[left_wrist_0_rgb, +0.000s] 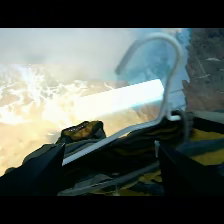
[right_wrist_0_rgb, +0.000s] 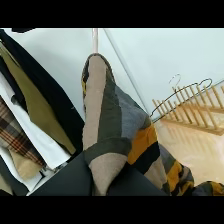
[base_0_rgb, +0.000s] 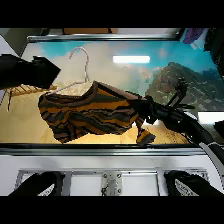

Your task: Fold the clothes and pants, and hang the long-sleeved shirts on hangers.

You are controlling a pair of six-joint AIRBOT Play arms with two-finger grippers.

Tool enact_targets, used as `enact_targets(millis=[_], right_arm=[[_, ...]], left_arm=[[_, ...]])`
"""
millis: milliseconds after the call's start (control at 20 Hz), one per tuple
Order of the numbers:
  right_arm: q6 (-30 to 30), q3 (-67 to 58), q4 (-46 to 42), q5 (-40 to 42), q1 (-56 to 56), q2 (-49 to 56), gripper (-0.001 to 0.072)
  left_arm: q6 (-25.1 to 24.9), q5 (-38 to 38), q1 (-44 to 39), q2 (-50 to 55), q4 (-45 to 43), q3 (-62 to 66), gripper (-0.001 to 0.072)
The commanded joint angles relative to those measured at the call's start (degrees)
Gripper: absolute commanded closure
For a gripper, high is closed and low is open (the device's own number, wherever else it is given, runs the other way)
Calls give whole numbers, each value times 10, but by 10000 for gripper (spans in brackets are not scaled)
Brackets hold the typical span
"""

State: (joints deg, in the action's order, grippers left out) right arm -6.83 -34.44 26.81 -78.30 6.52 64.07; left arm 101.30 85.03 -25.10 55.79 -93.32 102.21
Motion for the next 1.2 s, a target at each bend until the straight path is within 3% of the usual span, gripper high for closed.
enact_targets(millis=[0, 250, 500, 650, 1150], right_arm=[[1, -1, 4, 20, -2, -4, 702], [1, -27, 3, 25, -5, -5, 702], [2, -27, 2, 27, -5, -5, 702], [1, -27, 2, 29, -5, -5, 702], [1, -27, -2, 31, -5, -5, 702]], left_arm=[[2, 12, 57, -23, -6, -30, 98], [12, -53, 153, -79, 50, -196, 98], [44, -121, 179, -91, 51, -330, 98], [52, -191, 179, -91, 65, -355, 98], [52, -204, 179, -33, 90, -357, 101]])
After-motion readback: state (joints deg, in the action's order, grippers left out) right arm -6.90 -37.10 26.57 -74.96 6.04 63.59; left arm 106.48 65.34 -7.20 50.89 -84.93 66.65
